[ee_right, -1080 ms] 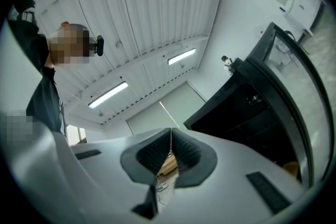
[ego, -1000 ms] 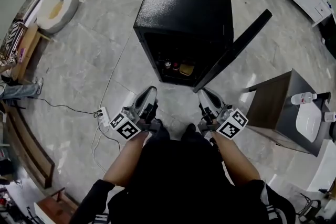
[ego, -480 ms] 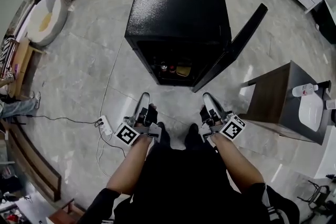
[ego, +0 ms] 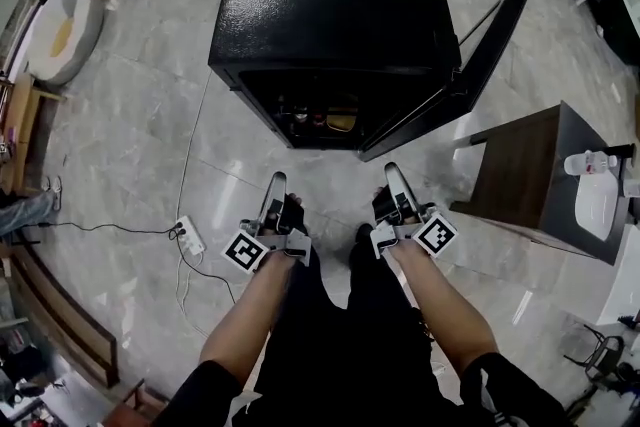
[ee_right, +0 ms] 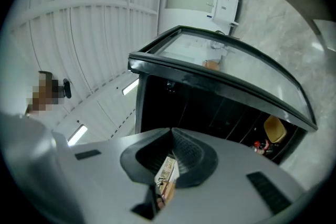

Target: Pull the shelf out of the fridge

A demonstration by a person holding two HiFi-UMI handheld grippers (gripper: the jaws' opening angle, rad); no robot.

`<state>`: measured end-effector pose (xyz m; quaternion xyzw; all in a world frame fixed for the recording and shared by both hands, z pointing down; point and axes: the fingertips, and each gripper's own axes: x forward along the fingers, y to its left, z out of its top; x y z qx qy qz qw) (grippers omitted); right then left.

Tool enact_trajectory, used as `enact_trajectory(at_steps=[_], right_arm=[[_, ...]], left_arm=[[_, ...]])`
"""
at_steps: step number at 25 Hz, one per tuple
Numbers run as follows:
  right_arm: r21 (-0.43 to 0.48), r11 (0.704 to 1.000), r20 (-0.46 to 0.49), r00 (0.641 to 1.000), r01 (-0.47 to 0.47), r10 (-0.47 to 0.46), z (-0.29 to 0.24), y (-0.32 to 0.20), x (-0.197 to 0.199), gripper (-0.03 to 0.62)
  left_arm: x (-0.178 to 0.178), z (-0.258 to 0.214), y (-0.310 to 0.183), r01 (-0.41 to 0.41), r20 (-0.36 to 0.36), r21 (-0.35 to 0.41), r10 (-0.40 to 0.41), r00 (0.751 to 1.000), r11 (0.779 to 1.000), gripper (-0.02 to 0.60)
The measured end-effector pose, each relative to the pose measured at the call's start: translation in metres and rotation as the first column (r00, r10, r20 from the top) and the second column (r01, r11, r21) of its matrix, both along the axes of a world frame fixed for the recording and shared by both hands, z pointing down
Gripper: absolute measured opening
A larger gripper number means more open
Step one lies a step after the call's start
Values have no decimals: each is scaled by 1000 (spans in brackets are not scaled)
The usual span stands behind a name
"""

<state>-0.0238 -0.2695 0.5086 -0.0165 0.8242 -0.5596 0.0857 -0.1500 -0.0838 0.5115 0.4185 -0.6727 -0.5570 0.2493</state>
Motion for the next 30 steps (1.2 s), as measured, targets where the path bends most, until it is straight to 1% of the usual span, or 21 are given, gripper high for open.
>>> enact_trajectory(at_steps=[4, 8, 11, 14, 19, 22, 23, 26, 30], right_arm=[[-16, 1000, 0, 1000, -24, 24, 20, -9, -12, 26], [-26, 999, 20, 999, -36, 36, 35, -16, -32, 27], [-39, 998, 17, 999, -43, 43, 52, -22, -45, 28], [-23, 999, 12, 999, -30, 31, 66, -28, -62, 28], [-42, 998, -24, 998, -56, 55, 101, -40, -81, 28], [-74, 993, -30, 996, -90, 88, 121, -51, -88, 29], [-87, 991, -34, 995, -100, 98, 126, -55, -90, 35], [-117, 985, -54, 991, -125, 119, 137, -64, -94, 91], [-158, 974, -69, 985, -165, 156, 150, -75, -99, 91]], left_arm=[[-9, 22, -11, -5, -20, 16, 5, 1000, 1000, 25], [-23, 44, -21, -5, -33, 10, 6, 999, 1000, 25], [-34, 63, -27, 15, -62, 23, -13, 998, 1000, 25], [-46, 79, -33, 30, -82, 36, -27, 996, 999, 25], [-58, 98, -49, 1, -75, 30, 1, 997, 1000, 25], [-62, 108, -59, -15, -75, 29, 18, 997, 999, 25], [-63, 111, -61, -17, -77, 28, 19, 997, 999, 25], [-70, 118, -68, -15, -77, 26, 17, 997, 1000, 26], [-83, 125, -77, -10, -86, 29, 12, 996, 1000, 26]])
